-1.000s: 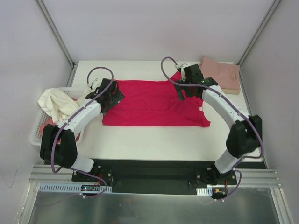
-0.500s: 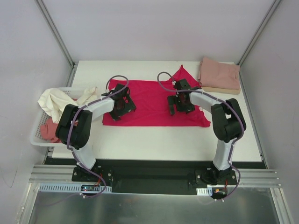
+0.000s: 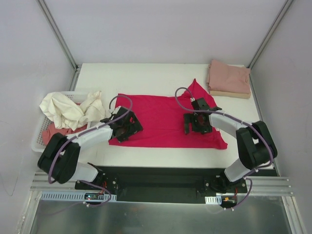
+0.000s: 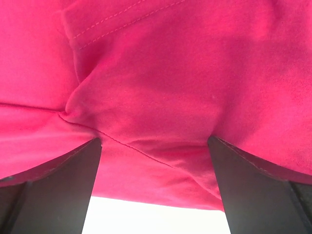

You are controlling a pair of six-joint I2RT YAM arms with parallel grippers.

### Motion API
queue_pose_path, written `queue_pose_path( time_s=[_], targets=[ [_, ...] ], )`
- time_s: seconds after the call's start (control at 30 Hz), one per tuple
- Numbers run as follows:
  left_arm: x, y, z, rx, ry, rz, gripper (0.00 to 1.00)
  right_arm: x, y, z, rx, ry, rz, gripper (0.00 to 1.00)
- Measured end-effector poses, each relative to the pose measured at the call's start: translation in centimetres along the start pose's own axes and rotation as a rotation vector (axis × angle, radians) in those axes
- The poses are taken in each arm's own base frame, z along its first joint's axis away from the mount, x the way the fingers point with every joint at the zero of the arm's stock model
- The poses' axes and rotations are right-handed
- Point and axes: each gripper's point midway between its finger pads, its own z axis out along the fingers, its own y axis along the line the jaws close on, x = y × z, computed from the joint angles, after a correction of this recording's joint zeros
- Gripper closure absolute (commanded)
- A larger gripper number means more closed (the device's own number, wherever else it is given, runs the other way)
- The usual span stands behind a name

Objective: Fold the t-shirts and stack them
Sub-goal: Fold the flattened tshirt in 1/3 of the way

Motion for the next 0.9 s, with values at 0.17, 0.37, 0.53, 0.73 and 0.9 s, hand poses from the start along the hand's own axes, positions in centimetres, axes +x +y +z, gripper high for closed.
queue_pose_path(
  time_s=[0.17, 0.37, 0.53, 0.73, 0.9],
  targets=[
    [3.8, 1.3, -2.0, 0.062, 0.016, -0.043, 0.01, 4.2, -0.9, -1.5, 0.002, 0.018, 0.046, 0.03],
    [5.5, 1.5, -3.1, 0.090, 0.035, -0.083, 0.01, 7.4, -1.6, -2.9, 0.000, 0.048, 0.056, 0.03],
    [4.9, 2.0, -3.9, 0.046, 0.007, -0.064, 0.01, 5.9, -1.7, -5.3, 0.011, 0.008, 0.042, 0.03],
    [-0.7, -1.7, -7.1, 0.076, -0.182, -0.003, 0.01, -2.1, -0.8, -10.6, 0.015, -0.223, 0.040, 0.03],
    [-8.0, -4.8, -8.5, 0.049, -0.326, 0.030, 0.04, -6.2, -1.7, -12.8, 0.035, -0.313, 0.093, 0.03]
  ],
)
